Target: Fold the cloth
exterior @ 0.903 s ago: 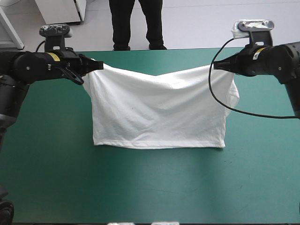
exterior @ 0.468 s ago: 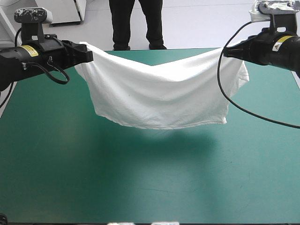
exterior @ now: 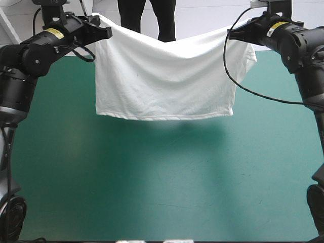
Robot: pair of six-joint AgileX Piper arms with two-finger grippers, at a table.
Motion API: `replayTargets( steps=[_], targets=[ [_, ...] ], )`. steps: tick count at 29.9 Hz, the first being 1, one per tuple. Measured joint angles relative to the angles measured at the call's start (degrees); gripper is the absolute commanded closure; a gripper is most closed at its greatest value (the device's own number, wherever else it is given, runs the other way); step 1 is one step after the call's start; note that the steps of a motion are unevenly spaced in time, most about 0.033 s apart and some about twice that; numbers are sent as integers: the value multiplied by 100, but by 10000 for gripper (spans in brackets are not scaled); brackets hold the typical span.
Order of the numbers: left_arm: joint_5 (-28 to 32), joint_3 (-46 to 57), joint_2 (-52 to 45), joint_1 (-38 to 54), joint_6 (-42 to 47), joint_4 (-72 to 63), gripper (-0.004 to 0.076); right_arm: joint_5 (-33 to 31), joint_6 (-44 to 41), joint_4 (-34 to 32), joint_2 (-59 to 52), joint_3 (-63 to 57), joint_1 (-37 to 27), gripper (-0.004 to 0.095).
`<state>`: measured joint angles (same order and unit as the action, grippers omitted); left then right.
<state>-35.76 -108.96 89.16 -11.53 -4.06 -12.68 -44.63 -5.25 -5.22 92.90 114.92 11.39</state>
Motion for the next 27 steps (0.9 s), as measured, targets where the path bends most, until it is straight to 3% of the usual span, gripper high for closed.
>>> replayTargets(
  steps=[4,9,12,17,22,27],
  targets=[
    [505,0,302,0,-53,-5,734,226,-34,-72,345,411,0,925],
    [559,0,651,0,-150,-5,734,-49,-51,-71,764,783,0,925],
    [401,0,1017,0,-230,-5,734,-607,-158,-67,1059,798,0,925],
    [-417,68,1723,0,-268,-5,734,-1158,-255,46,1645,633,0,925],
    [-609,499,1902,0,-136,0,734,-1082,-255,20,1621,-462,0,925],
    [-236,1698,1360,-122,-63,23,734,-292,-250,-155,770,-2608,0,925]
  ],
)
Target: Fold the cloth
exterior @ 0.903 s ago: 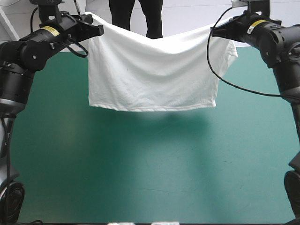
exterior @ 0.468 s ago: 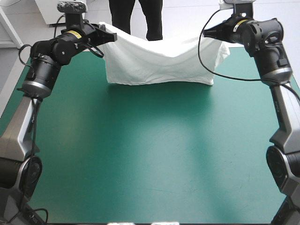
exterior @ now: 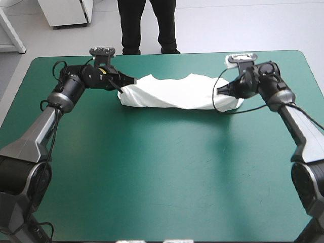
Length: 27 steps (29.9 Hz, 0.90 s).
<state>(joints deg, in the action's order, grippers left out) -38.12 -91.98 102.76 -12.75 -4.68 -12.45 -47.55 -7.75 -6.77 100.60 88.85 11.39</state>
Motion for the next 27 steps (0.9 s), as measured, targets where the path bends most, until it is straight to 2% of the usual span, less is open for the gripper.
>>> replayTargets(
  steps=[6,14,21,27],
  targets=[
    [611,1906,-1222,-463,73,-6,734,498,0,-24,-1113,-1749,0,925],
    [731,4018,-2302,-616,468,-17,734,511,0,118,-1597,-2862,0,925],
    [404,5009,-2842,-616,575,-32,734,528,50,620,-1944,-3883,0,925],
    [85,5399,-3148,-616,610,-32,729,527,260,998,-2405,-4427,0,924]
  ],
)
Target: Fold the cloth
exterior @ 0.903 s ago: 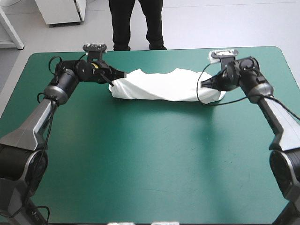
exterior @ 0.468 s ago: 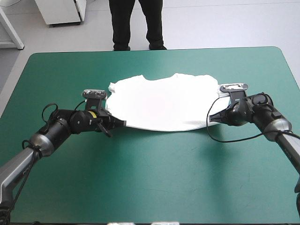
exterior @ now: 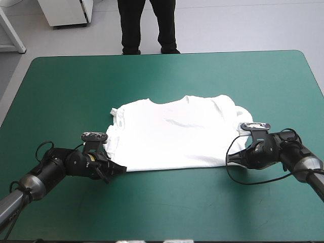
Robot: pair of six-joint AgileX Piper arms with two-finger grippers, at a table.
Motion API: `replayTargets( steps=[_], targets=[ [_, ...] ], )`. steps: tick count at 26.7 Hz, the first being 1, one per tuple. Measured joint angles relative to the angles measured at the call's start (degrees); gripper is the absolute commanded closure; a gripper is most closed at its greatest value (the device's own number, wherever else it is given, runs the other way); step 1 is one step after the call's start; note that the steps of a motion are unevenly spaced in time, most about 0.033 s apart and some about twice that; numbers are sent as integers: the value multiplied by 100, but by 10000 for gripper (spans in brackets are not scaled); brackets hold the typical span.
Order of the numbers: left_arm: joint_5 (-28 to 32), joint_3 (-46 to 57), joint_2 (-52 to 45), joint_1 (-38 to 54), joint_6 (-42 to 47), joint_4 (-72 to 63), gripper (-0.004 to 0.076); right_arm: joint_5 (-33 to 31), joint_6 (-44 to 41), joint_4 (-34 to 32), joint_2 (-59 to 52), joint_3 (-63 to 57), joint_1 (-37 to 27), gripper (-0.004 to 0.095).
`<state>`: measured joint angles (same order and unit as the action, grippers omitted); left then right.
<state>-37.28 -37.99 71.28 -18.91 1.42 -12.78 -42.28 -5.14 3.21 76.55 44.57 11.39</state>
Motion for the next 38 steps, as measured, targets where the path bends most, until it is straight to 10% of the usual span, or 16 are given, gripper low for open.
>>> replayTargets(
  steps=[11,27,38],
  targets=[
    [-851,-94,-6,0,25,-154,211,-658,105,336,-62,-29,0,399],
    [-2510,-1983,-599,0,1134,1311,248,-1794,-292,-209,-1440,1513,0,465],
    [-2085,-2772,1189,882,595,1187,270,-2207,-390,-511,-1550,1848,0,469]
  ],
)
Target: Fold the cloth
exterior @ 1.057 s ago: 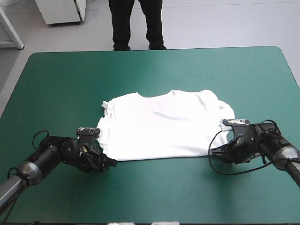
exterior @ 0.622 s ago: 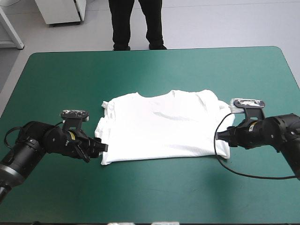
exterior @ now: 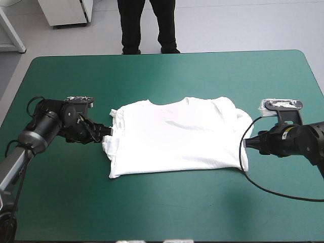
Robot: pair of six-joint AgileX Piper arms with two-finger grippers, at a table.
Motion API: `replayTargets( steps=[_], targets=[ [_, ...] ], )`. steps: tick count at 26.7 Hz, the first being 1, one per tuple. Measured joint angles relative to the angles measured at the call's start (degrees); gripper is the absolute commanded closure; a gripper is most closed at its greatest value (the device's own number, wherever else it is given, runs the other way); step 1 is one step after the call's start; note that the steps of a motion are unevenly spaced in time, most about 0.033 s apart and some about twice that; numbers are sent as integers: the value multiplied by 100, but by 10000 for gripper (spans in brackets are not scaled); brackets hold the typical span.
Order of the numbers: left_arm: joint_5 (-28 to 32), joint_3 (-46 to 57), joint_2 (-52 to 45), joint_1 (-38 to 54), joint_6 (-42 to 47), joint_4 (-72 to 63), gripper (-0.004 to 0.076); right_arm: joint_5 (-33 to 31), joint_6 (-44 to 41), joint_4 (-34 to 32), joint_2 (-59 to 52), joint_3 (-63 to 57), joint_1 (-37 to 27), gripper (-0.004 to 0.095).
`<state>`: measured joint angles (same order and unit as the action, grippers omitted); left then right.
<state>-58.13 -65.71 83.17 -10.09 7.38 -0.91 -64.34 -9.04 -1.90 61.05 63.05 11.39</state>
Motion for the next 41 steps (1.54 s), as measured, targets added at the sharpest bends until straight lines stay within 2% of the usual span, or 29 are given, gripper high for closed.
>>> replayTargets(
  steps=[7,9,12,15,16,27,37,41],
  targets=[
    [572,-17,1215,0,-128,-173,274,30,-89,-255,0,0,0,490],
    [695,-42,1549,1,-220,-363,323,30,-111,-409,0,0,0,490],
    [649,-114,1633,1,-288,-393,449,30,-111,-452,0,0,0,491],
    [658,-128,1680,19,-295,-370,683,30,-111,-514,0,0,0,493],
    [666,-128,1680,32,-295,-355,730,30,-111,-520,0,0,0,493],
    [791,-56,1526,48,-443,-545,734,30,-118,-552,0,0,0,494],
    [750,-120,629,43,-448,-895,734,25,-124,-552,0,0,0,494],
    [736,-267,456,-47,-738,-1294,734,8,-124,-552,0,0,0,494]
  ],
)
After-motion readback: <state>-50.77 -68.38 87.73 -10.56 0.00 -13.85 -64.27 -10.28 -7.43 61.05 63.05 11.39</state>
